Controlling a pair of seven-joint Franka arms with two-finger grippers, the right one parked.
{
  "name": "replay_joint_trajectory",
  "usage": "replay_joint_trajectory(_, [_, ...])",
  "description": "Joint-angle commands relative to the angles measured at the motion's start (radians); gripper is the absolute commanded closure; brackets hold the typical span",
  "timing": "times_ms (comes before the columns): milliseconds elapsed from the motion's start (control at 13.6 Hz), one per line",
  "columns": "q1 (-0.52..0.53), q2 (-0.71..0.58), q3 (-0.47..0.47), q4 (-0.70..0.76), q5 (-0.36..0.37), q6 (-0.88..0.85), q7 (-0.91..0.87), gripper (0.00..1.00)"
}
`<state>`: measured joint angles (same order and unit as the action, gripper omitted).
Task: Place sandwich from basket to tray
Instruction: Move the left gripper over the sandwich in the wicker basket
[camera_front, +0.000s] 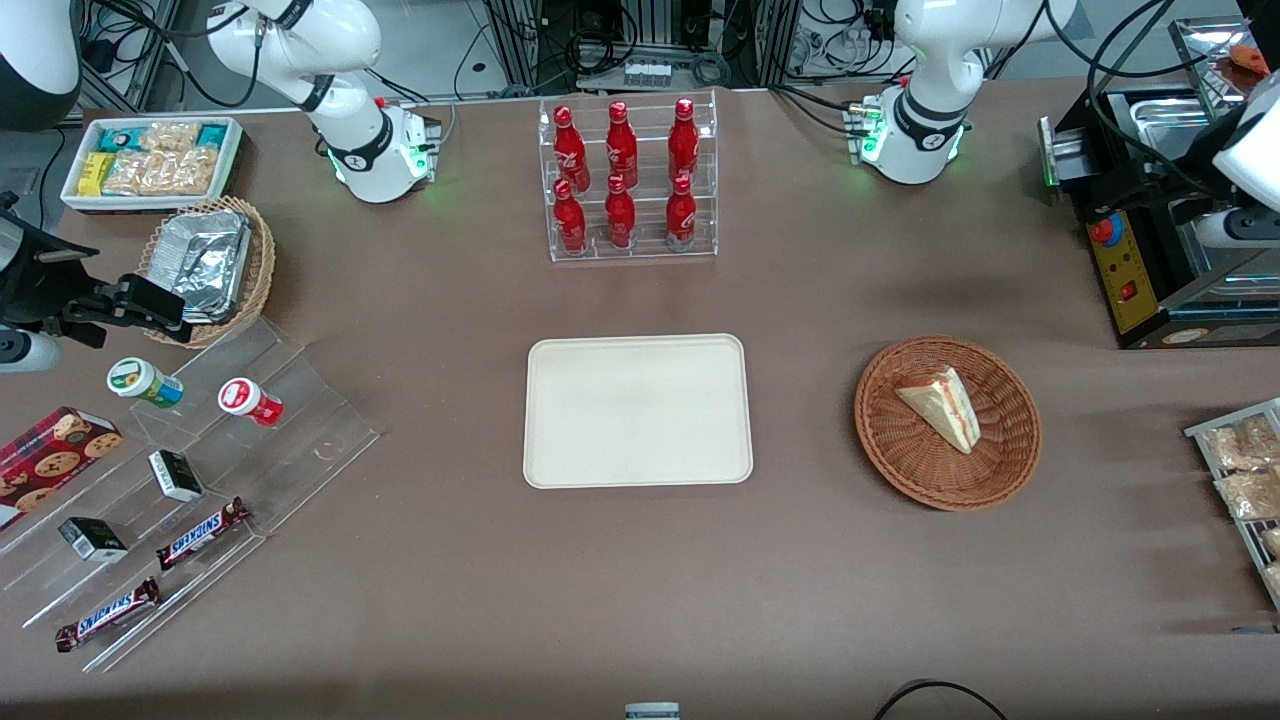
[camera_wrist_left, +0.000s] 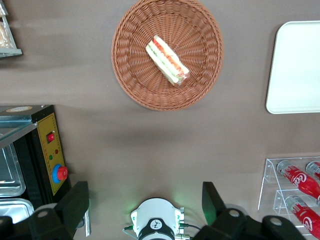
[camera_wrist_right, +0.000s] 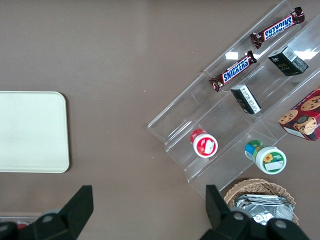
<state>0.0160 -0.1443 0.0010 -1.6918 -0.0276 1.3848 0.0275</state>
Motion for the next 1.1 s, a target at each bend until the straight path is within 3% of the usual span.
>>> replay_joint_trajectory(0, [-0.021, 0.003, 0.010, 0.021, 0.035, -0.001, -0.012, 0.01])
replay_joint_trajectory(515, [-0.013, 0.127, 0.014, 0.009, 0.052, 0.072, -0.084, 0.00])
replay_joint_trajectory(662, [-0.010, 0.149, 0.014, -0.085, 0.055, 0.210, -0.144, 0.00])
replay_joint_trajectory(1029, [-0.010, 0.153, 0.013, -0.371, 0.041, 0.650, -0.535, 0.00])
